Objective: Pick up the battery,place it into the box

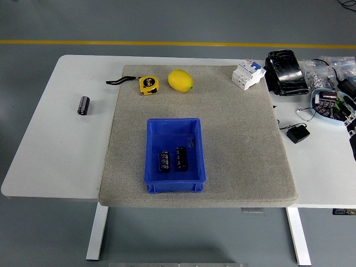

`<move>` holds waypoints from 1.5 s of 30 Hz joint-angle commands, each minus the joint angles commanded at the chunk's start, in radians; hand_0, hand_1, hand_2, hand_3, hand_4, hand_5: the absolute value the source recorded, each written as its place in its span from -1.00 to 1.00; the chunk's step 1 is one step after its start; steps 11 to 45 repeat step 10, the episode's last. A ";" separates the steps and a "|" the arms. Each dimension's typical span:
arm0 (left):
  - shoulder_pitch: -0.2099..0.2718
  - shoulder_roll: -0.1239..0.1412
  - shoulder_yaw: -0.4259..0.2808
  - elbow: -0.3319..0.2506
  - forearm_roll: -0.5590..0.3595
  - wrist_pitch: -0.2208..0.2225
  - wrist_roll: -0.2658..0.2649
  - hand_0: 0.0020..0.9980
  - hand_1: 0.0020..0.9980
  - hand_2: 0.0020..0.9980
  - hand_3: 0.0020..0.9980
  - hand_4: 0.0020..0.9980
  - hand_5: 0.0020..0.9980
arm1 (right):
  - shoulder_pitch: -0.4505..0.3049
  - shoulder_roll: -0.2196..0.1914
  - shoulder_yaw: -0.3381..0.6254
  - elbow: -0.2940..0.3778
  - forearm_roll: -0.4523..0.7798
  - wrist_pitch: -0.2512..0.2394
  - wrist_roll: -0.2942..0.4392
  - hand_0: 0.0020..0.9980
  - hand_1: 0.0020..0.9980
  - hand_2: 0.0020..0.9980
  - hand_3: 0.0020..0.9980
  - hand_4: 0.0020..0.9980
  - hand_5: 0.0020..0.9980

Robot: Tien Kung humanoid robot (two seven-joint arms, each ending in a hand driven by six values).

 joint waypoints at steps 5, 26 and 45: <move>-0.002 -0.001 -0.018 0.000 0.028 0.002 0.001 -0.02 0.00 0.19 0.39 0.29 0.61 | -0.003 0.005 0.015 0.007 0.013 -0.002 -0.003 0.89 0.71 0.75 0.84 1.00 1.00; -0.010 -0.004 -0.037 0.000 0.043 0.007 0.000 -0.02 0.01 0.20 0.39 0.29 0.61 | -0.017 0.023 0.052 0.037 0.008 -0.002 -0.012 0.88 0.70 0.75 0.84 1.00 1.00; -0.010 -0.004 -0.037 0.000 0.043 0.007 0.000 -0.02 0.01 0.20 0.39 0.29 0.61 | -0.017 0.023 0.052 0.037 0.008 -0.002 -0.012 0.88 0.70 0.75 0.84 1.00 1.00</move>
